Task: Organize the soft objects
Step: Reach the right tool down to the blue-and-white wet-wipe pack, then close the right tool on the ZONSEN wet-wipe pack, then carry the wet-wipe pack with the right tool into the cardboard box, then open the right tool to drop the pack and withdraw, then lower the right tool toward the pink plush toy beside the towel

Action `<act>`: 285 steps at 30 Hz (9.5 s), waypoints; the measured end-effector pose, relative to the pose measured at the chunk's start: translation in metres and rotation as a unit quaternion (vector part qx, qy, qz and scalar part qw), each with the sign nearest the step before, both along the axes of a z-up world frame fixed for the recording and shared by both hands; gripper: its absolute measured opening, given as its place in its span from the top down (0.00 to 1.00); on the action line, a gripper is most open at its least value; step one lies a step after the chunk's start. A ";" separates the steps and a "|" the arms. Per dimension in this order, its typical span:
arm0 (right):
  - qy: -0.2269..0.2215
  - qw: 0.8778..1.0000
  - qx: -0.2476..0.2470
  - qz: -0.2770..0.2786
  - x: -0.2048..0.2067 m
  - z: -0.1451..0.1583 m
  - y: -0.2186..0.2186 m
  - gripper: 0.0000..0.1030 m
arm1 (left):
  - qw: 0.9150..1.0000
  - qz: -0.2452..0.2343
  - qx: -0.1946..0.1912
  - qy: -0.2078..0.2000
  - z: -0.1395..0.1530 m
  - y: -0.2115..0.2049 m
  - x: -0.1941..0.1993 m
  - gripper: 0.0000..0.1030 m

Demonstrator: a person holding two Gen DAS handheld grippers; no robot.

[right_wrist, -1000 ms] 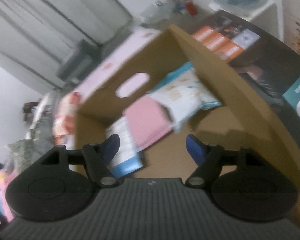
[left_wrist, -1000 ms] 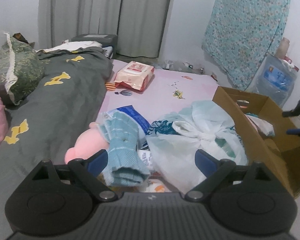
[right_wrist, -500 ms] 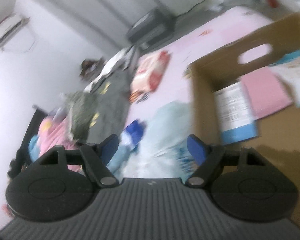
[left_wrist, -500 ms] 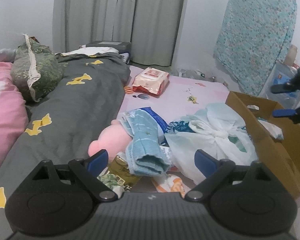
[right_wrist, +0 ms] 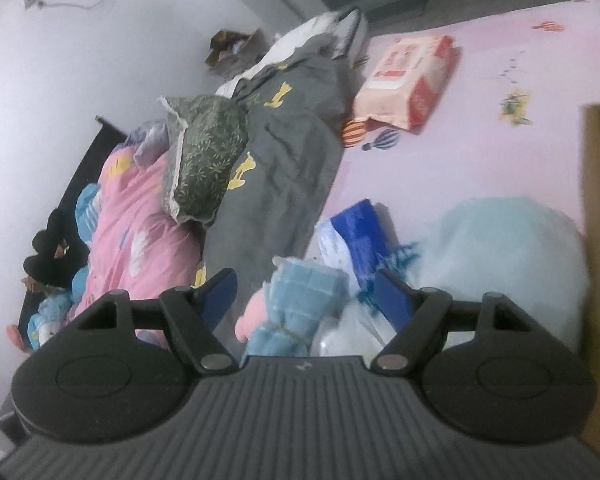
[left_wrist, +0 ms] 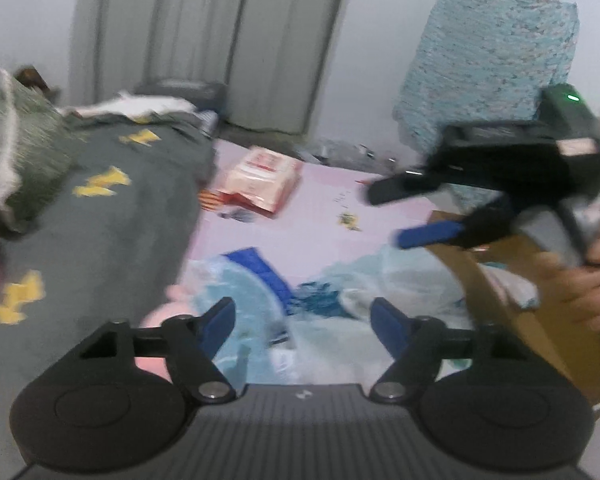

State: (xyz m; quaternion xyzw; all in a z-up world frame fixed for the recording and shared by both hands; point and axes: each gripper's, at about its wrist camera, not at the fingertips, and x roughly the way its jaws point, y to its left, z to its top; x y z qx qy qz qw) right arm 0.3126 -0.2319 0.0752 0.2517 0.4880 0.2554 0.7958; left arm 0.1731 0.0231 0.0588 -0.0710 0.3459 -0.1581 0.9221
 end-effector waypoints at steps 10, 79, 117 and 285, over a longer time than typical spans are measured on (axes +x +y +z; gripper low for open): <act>0.070 0.996 -0.029 0.044 0.097 -0.048 0.055 0.26 | 0.994 0.003 -0.028 0.103 -0.053 -0.016 0.070 0.43; -0.275 0.897 -0.238 0.251 -0.076 -0.017 0.059 0.76 | 0.993 0.101 -0.053 0.039 -0.024 0.064 -0.006 0.45; 0.003 0.993 -0.091 0.077 -0.056 -0.063 0.013 0.50 | 0.989 -0.011 -0.079 0.121 -0.073 -0.021 -0.015 0.42; 0.100 0.986 -0.052 0.125 0.014 -0.080 0.123 0.21 | 0.997 0.062 -0.014 0.039 -0.042 0.039 -0.025 0.35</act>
